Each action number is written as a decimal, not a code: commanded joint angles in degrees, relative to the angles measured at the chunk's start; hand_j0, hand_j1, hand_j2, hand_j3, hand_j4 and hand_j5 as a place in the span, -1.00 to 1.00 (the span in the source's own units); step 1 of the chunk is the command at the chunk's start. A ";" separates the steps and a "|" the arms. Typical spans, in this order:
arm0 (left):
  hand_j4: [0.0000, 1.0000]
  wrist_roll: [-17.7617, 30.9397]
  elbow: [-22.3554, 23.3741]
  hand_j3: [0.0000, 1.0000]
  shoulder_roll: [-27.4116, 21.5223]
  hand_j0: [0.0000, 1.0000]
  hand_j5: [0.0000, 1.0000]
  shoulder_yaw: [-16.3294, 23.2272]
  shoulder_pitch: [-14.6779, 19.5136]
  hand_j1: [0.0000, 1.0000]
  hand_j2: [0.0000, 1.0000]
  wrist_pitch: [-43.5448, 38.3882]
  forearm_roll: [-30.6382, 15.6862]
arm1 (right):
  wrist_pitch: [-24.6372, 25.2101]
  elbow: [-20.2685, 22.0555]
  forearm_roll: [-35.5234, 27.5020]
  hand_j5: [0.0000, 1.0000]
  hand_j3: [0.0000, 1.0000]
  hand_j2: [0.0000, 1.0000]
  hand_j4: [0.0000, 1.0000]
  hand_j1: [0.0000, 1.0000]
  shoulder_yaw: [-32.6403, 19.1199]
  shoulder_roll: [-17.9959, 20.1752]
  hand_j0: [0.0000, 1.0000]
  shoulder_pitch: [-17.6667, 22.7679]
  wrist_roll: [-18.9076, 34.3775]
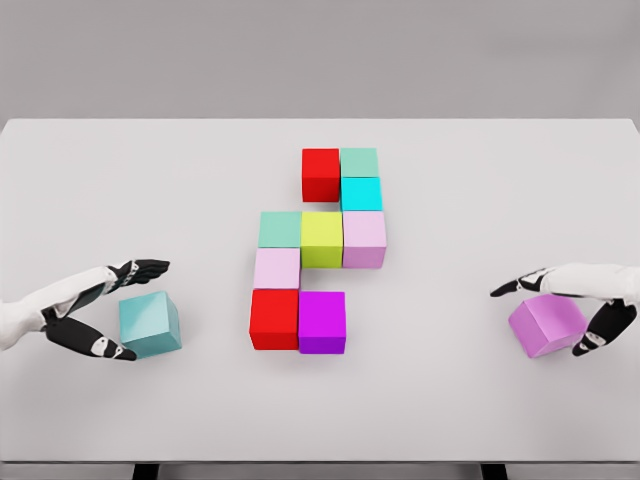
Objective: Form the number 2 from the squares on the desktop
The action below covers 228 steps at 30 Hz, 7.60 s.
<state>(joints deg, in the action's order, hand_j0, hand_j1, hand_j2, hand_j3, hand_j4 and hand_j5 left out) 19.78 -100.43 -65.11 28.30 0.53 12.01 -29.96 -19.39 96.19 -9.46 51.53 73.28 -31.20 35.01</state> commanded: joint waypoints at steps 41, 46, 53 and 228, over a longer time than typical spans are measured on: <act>0.11 -0.10 0.23 0.11 2.71 0.11 0.11 -0.88 -1.32 0.11 0.11 -0.50 0.16 | -15.61 4.35 9.82 -0.06 -0.06 -0.06 -0.06 -0.06 -3.45 -9.91 -0.06 -6.06 -0.01; 0.10 -0.01 0.23 0.10 2.71 0.10 0.10 -2.72 -0.88 0.10 0.10 -1.03 0.07 | -15.61 4.35 11.75 -0.06 -0.06 -0.06 -0.06 -0.06 -3.45 -10.79 -0.06 -8.26 -0.01; 0.03 -0.01 1.64 0.03 4.12 0.03 0.03 -5.71 -0.44 0.03 0.03 -1.12 0.25 | -15.61 4.35 17.37 -0.06 -0.06 -0.06 -0.06 -0.06 1.38 -16.33 -0.06 -10.19 -0.01; 1.00 15.22 30.73 1.00 23.63 1.00 1.00 31.80 56.07 1.00 1.00 -8.94 43.15 | -15.61 0.84 18.87 1.00 1.00 1.00 1.00 1.00 12.98 -14.57 1.00 -17.66 -0.01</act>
<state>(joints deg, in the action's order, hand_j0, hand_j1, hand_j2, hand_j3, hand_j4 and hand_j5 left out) 35.00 -69.67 -39.22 55.95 58.26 3.03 15.33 -35.13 97.44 9.62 64.60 59.10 -48.87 35.02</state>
